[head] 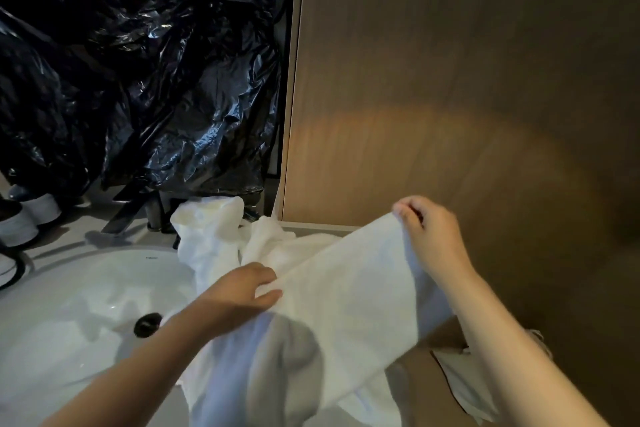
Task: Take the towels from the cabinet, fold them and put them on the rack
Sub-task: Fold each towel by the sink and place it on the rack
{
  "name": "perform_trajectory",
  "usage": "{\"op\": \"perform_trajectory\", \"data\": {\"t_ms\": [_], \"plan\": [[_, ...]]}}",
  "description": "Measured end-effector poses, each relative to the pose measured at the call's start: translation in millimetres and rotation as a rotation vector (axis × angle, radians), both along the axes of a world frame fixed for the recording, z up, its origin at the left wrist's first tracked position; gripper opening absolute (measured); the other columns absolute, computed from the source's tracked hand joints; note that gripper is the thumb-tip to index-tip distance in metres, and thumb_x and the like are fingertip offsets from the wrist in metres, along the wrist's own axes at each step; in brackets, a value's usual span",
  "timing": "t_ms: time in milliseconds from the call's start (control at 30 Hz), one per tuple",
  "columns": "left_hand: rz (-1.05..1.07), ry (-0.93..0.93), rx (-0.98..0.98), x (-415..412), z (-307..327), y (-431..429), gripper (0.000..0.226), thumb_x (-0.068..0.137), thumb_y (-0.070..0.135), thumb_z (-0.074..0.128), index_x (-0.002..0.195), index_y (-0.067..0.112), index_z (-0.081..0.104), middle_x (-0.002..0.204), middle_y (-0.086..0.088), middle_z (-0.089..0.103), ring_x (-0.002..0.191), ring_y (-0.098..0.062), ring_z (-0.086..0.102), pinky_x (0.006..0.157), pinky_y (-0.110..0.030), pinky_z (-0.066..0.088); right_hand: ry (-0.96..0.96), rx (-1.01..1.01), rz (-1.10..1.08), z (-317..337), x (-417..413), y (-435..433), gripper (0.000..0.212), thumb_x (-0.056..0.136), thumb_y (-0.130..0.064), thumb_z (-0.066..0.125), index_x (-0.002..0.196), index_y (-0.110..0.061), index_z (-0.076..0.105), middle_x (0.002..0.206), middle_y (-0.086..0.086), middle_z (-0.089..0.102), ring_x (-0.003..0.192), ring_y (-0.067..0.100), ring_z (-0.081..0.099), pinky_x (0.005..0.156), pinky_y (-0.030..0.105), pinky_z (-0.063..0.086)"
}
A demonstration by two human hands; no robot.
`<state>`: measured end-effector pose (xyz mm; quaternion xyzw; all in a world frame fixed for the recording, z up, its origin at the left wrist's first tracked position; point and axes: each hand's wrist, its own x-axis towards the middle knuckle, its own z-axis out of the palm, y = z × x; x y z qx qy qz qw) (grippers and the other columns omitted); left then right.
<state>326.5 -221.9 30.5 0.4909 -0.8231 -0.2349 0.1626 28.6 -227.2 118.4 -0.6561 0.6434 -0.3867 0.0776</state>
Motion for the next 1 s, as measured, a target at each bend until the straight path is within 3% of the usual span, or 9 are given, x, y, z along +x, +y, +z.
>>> {"op": "perform_trajectory", "data": {"t_ms": [67, 200, 300, 400, 600, 767, 900, 1000], "plan": [[0.031, 0.094, -0.067, 3, -35, 14, 0.017, 0.088, 0.029, 0.070, 0.097, 0.015, 0.066, 0.096, 0.003, 0.061, 0.091, -0.015, 0.059, 0.085, -0.029, 0.048, 0.016, 0.066, -0.012, -30, 0, 8, 0.017, 0.101, -0.019, 0.053, 0.100, -0.014, 0.069, 0.095, -0.001, 0.067, 0.093, 0.018, 0.062, 0.081, 0.031, 0.048], [0.163, 0.230, -0.133, 11, -48, 32, 0.028, 0.079, 0.034, 0.078, 0.099, 0.024, 0.061, 0.100, 0.016, 0.056, 0.090, -0.002, 0.056, 0.075, -0.013, 0.044, 0.018, 0.040, -0.082, -45, -6, 14, 0.020, 0.102, -0.019, 0.051, 0.108, -0.011, 0.068, 0.100, 0.002, 0.068, 0.095, 0.019, 0.061, 0.084, 0.036, 0.052], [0.164, 0.205, -0.242, 23, -45, 41, 0.030, 0.072, 0.026, 0.084, 0.093, 0.019, 0.064, 0.100, 0.007, 0.057, 0.091, -0.009, 0.056, 0.076, -0.022, 0.046, 0.032, 0.027, -0.053, -39, -4, 13, 0.021, 0.101, -0.019, 0.052, 0.109, -0.010, 0.068, 0.102, 0.003, 0.068, 0.096, 0.018, 0.061, 0.087, 0.039, 0.053], [0.195, 0.143, -0.212, 37, -50, 54, 0.022, 0.070, 0.026, 0.086, 0.087, 0.021, 0.072, 0.102, 0.005, 0.059, 0.093, -0.016, 0.057, 0.080, -0.027, 0.046, 0.035, 0.019, -0.040, -36, 0, 12, 0.022, 0.101, -0.019, 0.052, 0.111, -0.008, 0.068, 0.105, 0.005, 0.069, 0.099, 0.019, 0.062, 0.089, 0.040, 0.052], [0.232, 0.106, -0.167, 41, -60, 59, 0.013, 0.074, 0.021, 0.084, 0.083, 0.019, 0.075, 0.107, 0.000, 0.060, 0.094, -0.021, 0.058, 0.082, -0.031, 0.048, 0.024, 0.030, -0.028, -33, 3, 10, 0.020, 0.100, -0.016, 0.053, 0.110, -0.007, 0.068, 0.106, 0.007, 0.069, 0.100, 0.019, 0.061, 0.091, 0.039, 0.051], [0.202, 0.172, -0.278, 47, -63, 59, 0.010, 0.088, 0.025, 0.067, 0.082, 0.027, 0.059, 0.092, 0.014, 0.059, 0.086, -0.004, 0.054, 0.078, -0.020, 0.043, 0.031, 0.016, -0.041, -35, -3, 6, 0.020, 0.100, -0.017, 0.053, 0.110, -0.008, 0.068, 0.105, 0.005, 0.069, 0.097, 0.015, 0.060, 0.088, 0.034, 0.050], [0.366, 0.142, -0.087, 44, -74, 57, 0.021, 0.093, 0.026, 0.060, 0.074, 0.024, 0.051, 0.072, 0.010, 0.056, 0.069, -0.005, 0.055, 0.064, -0.027, 0.048, 0.049, 0.017, -0.042, -43, -5, 3, 0.021, 0.101, -0.019, 0.053, 0.111, -0.009, 0.068, 0.105, 0.004, 0.069, 0.096, 0.014, 0.059, 0.086, 0.034, 0.051], [0.427, 0.138, 0.083, 41, -72, 51, 0.026, 0.095, 0.036, 0.055, 0.073, 0.025, 0.048, 0.069, 0.006, 0.057, 0.066, -0.005, 0.055, 0.059, -0.024, 0.046, 0.048, 0.017, -0.038, -47, -6, 0, 0.022, 0.101, -0.020, 0.053, 0.111, -0.009, 0.068, 0.105, 0.002, 0.068, 0.096, 0.013, 0.058, 0.086, 0.032, 0.050]]}}
